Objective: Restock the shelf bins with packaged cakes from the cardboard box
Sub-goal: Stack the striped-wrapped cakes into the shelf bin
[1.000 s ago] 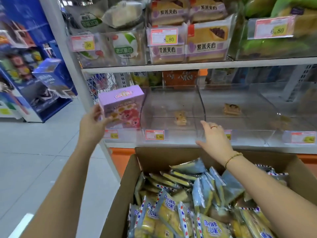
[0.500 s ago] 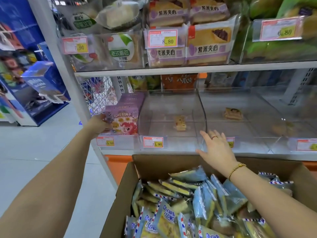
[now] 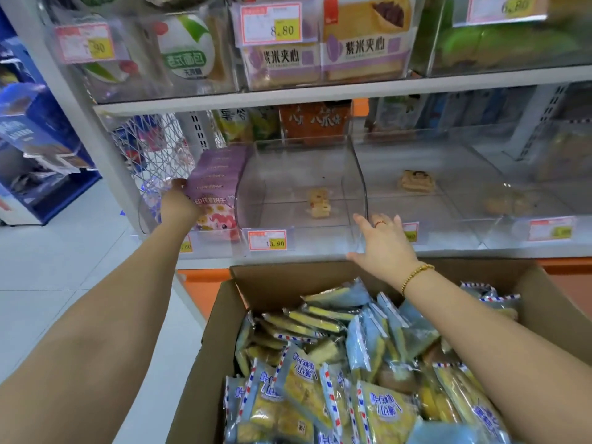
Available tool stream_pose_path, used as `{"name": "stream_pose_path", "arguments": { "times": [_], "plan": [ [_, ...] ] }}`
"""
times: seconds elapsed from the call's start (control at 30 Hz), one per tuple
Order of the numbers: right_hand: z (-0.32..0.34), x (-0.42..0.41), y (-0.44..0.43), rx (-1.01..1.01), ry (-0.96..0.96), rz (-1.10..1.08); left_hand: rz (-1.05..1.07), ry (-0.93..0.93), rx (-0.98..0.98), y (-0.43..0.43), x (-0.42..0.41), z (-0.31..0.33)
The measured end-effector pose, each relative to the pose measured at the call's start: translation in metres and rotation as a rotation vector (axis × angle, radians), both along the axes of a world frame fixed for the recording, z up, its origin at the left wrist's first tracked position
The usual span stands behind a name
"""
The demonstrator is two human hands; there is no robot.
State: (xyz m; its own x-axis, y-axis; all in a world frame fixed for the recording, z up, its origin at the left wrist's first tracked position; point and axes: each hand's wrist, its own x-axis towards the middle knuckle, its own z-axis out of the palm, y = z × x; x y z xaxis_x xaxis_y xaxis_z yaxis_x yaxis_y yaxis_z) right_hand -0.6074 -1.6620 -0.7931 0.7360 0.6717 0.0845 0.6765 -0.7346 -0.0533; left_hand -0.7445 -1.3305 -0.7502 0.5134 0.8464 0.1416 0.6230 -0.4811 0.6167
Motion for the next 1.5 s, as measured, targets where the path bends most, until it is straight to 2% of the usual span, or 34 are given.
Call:
{"name": "stream_pose_path", "arguments": {
  "times": [0.17,0.23,0.3,0.37,0.47,0.57,0.67,0.77,0.83,0.9,1.0,1.07,1.13,1.23,1.3,1.37,1.5],
  "plan": [
    [0.008,0.005,-0.001,-0.082,0.057,0.037,0.076,0.065,0.042,-0.023,0.003,0.001],
    [0.009,0.008,-0.004,-0.087,0.092,0.065,0.07,0.047,0.177,-0.05,-0.001,0.004],
    [0.009,0.012,-0.009,-0.08,0.124,0.104,-0.116,-0.038,0.413,-0.095,-0.007,0.001],
    [0.01,0.014,-0.017,-0.05,0.191,0.151,-0.397,-0.093,0.502,-0.15,-0.017,-0.011],
    [0.014,0.009,-0.038,0.025,0.307,0.226,-0.654,0.005,0.432,-0.216,-0.033,-0.037],
    [0.013,-0.005,-0.079,0.025,0.277,0.336,-0.832,0.178,0.274,-0.253,-0.037,-0.062],
    [0.003,-0.015,-0.134,-0.176,0.261,0.456,-1.029,0.468,0.122,-0.287,-0.036,-0.094],
    [-0.016,-0.017,-0.186,-0.465,0.352,0.438,-1.215,0.72,-0.017,-0.331,-0.041,-0.133],
    [-0.032,-0.017,-0.208,-0.618,0.39,0.439,-1.317,0.785,-0.005,-0.361,-0.046,-0.159],
    [-0.047,-0.018,-0.217,-0.695,0.422,0.461,-1.377,0.772,0.04,-0.386,-0.047,-0.18],
    [-0.064,-0.023,-0.217,-0.671,0.533,0.539,-1.37,0.716,0.018,-0.403,-0.047,-0.205],
    [-0.077,-0.03,-0.215,-0.632,0.59,0.593,-1.284,0.62,-0.047,-0.402,-0.042,-0.209],
    [-0.092,-0.038,-0.219,-0.573,0.641,0.631,-1.015,0.471,-0.225,-0.391,-0.035,-0.209],
    [-0.111,-0.045,-0.23,-0.554,0.712,0.683,-0.474,0.223,-0.647,-0.359,-0.025,-0.218],
    [-0.122,-0.047,-0.233,-0.622,0.717,0.726,-0.408,0.192,-0.809,-0.345,-0.026,-0.227],
    [-0.129,-0.045,-0.229,-0.68,0.7,0.777,-0.414,0.221,-0.882,-0.344,-0.023,-0.232],
    [-0.131,-0.041,-0.22,-0.627,0.545,0.897,-0.283,0.228,-0.982,-0.339,-0.01,-0.237]
  ]
}}
